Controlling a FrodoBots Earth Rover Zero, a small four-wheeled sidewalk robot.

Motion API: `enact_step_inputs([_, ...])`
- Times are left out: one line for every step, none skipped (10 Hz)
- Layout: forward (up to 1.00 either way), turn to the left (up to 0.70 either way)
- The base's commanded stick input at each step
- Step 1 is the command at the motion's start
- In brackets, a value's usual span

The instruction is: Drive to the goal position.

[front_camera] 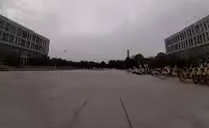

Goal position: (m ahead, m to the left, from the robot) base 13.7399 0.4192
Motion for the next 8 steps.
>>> enact_step_inputs([0.70,0.01])
enact_step_inputs([0.70,0.01])
enact_step_inputs([0.70,0.01])
enact_step_inputs([0.70,0.01])
enact_step_inputs([0.70,0.01])
enact_step_inputs([0.70,0.01])
enact_step_inputs([0.70,0.01])
enact_step_inputs([0.70,0.01])
